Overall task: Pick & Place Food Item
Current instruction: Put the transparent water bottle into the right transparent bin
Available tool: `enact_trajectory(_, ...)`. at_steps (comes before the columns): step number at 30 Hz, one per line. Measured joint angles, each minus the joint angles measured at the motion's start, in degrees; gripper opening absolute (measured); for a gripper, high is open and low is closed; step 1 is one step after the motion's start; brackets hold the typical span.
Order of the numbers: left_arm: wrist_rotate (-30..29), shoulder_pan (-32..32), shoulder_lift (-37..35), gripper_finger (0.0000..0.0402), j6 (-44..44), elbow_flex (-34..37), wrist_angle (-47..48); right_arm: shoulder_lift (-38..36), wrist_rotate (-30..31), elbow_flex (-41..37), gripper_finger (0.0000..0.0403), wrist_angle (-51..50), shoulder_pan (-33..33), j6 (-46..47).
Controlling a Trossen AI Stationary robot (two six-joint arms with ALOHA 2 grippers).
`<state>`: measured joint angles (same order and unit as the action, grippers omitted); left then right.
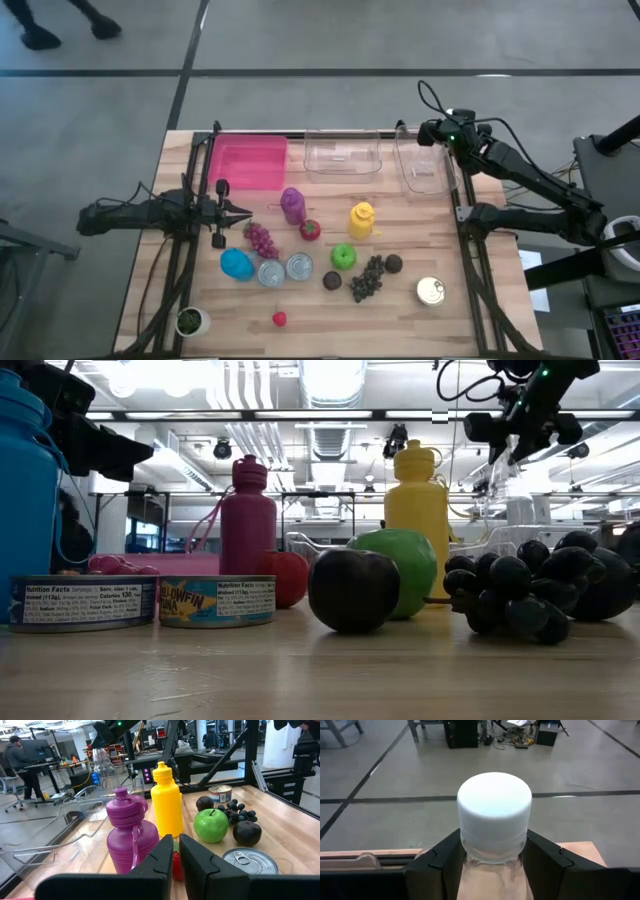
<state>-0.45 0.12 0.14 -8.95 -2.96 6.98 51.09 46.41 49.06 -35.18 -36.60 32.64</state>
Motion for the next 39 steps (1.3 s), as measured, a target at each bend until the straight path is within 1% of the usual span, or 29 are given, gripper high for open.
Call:
enact_trajectory(14, 0.0, 0.0, 0.0, 0.0035, 0.0, 0.0, 0.0, 0.0, 0.0, 0.0, 0.0241, 0.0, -0.2, 0.4)
enact_trajectory(22, 0.0, 0.0, 0.0, 0.0036, 0.0, 0.0, 0.0, -0.2, 0.1, 0.7, 0.0269, -0.1, -0.2, -0.1)
enact_trajectory(26, 0.0, 0.0, 0.0, 0.0036, 0.0, 0.0, 0.0, -0.3, 0.0, 3.0, 0.0276, -0.8, -0.2, -0.3)
enact_trajectory(30, 0.0, 0.0, 0.0, 0.0036, 0.0, 0.0, 0.0, -0.5, -0.4, 6.3, 0.0279, -4.0, -0.2, -0.3)
enact_trajectory(35, 0.0, 0.0, 0.0, 0.0036, 0.0, 0.0, 0.0, -0.5, -3.6, 11.3, 0.0271, -9.7, -0.2, -0.3)
enact_trajectory(39, 0.0, 0.0, 0.0, 0.0036, 0.0, 0.0, 0.0, -0.5, -8.2, 15.8, 0.0264, -13.6, -0.2, -1.7)
